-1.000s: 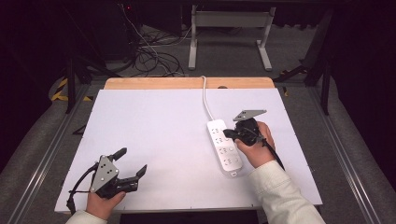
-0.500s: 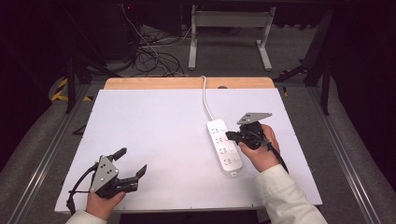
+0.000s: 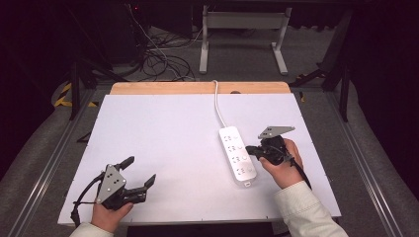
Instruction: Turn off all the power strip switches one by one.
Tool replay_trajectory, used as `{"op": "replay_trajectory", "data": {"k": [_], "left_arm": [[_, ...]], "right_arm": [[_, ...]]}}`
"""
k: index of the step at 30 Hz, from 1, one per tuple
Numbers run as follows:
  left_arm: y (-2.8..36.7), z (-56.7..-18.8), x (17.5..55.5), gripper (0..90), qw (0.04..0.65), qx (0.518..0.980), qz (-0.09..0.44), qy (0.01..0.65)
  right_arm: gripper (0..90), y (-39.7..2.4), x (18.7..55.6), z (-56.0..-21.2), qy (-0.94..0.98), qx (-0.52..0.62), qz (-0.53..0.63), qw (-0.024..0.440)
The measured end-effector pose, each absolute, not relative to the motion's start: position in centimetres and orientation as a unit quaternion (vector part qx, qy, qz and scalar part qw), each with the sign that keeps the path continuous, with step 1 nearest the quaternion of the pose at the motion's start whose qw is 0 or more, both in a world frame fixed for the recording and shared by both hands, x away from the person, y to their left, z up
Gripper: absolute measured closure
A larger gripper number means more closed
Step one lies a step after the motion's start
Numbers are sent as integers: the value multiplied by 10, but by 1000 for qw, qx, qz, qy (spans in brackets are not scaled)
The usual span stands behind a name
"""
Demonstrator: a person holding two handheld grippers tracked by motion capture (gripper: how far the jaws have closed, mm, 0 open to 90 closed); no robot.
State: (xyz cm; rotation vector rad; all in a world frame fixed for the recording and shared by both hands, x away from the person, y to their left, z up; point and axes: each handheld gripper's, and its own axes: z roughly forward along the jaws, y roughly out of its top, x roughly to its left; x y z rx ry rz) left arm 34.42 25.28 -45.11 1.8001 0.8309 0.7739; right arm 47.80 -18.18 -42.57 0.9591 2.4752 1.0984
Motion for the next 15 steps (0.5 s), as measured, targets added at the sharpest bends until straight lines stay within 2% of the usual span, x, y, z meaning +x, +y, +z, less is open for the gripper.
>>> {"op": "replay_trajectory", "data": {"k": [15], "left_arm": [[253,-451,344,154,485,740,317,341]], "right_arm": [[900,-174,483,-439,869,323,353,128]]}}
